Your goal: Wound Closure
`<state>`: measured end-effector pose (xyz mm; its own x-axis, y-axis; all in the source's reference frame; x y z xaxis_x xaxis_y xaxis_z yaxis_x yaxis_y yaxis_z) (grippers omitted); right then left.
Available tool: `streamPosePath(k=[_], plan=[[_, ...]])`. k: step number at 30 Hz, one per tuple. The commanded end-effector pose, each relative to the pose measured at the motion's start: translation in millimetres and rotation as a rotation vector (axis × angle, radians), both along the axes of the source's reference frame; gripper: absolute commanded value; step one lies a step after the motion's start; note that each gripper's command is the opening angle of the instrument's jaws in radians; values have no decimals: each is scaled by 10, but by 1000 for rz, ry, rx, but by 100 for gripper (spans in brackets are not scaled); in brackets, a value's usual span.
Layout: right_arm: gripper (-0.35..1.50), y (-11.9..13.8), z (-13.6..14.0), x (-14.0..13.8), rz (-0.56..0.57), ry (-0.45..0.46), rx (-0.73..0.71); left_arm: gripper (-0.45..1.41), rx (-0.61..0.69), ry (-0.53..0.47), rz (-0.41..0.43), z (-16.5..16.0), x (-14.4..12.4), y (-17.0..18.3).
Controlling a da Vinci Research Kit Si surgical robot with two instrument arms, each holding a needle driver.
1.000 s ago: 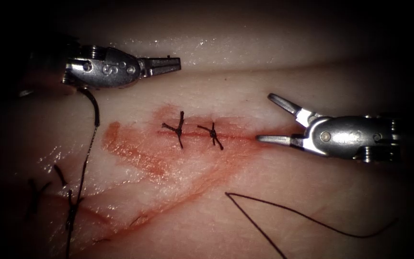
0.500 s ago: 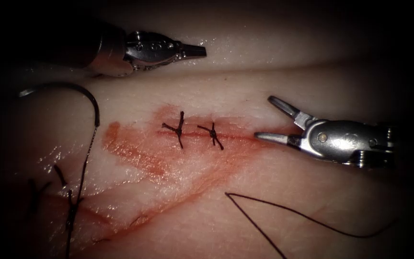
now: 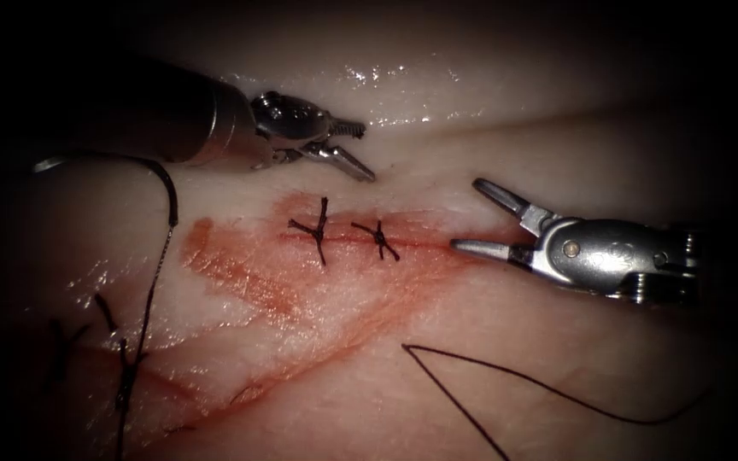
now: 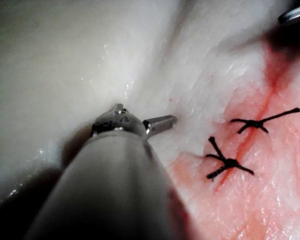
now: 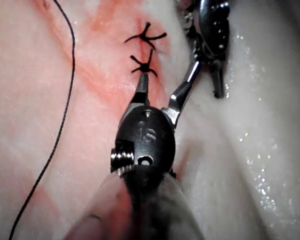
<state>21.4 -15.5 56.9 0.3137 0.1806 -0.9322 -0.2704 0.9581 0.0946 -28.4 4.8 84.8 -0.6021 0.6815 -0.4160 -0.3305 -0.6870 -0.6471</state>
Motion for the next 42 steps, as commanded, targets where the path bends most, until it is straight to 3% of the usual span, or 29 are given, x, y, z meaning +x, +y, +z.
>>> streamPosePath(k=[1, 9, 17, 23, 27, 33, 34, 42], plan=[[47, 0, 4, 9, -1, 3, -2, 94, -2, -1, 1, 0, -2, -1], [49, -1, 4, 9, -1, 2, -3, 89, -41, 62, -23, -50, 35, -12], [51, -1, 4, 10, -2, 4, -2, 86, -76, 103, -9, -67, 53, -8], [51, -1, 4, 10, -6, 9, -2, 76, -172, -17, 19, -97, 45, 13], [59, -1, 3, 8, -10, 12, -1, 71, -185, -37, 50, -117, 52, 17], [59, 0, -1, 7, -12, -18, -34, 69, -241, -59, 126, -158, 86, 18], [61, 0, -1, 6, -11, -19, -33, 68, -279, -50, 160, -168, 102, 17], [79, 0, 0, 4, -14, -24, -45, 71, -337, 79, 284, -172, 158, 22]])
